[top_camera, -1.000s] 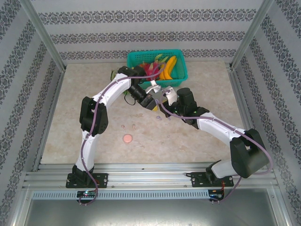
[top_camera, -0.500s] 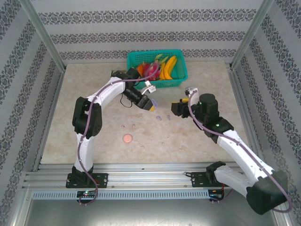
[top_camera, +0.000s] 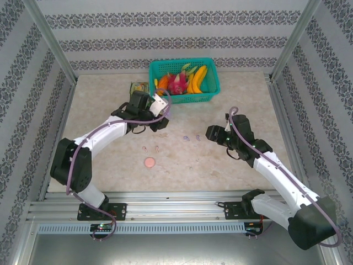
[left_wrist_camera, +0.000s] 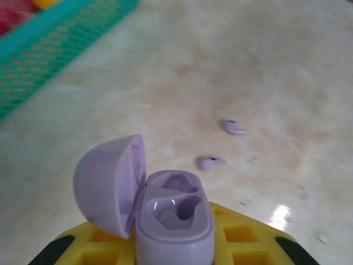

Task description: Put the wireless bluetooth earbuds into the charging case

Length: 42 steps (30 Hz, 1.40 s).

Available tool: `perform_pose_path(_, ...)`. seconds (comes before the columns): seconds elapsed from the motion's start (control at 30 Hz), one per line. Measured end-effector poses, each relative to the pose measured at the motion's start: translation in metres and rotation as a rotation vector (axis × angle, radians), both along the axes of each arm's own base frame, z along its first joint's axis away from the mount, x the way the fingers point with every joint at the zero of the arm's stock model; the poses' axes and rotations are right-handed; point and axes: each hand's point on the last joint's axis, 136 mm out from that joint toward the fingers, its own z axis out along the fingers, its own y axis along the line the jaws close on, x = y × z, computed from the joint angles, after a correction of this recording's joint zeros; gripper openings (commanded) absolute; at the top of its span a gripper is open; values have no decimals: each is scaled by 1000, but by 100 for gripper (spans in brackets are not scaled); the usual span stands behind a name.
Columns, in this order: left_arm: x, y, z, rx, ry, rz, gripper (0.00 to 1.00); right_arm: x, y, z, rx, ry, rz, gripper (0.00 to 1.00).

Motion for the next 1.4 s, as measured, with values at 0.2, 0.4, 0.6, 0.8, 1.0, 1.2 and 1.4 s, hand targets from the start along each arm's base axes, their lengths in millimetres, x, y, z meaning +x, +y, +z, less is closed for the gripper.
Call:
perform_pose_path(0.2,3,14,-5,-105,-213,153,0,5,13,-22,-18,113,8,60)
perform_pose_path(0.4,-8,14,-7,-227,-387,171,0,18,37,-27,-48,153,74,60)
perform_pose_path(0.6,-13,6,42,-371,-587,113,0,36,52,-33,-68,174,112,59)
perform_pose_path(0.8,-27,-2,68,-475,-697,35,0,56,77,-31,-102,175,183,58)
perform_pose_path(1.0,-34,-12,62,-494,-692,-20,0,69,89,-38,-151,199,234,57)
perform_pose_path(1.2,-33,-16,47,-488,-654,-26,0,77,100,-57,-222,250,288,54)
perform_pose_path(1.4,-32,-16,46,-498,-637,-20,0,74,111,-78,-323,297,347,52)
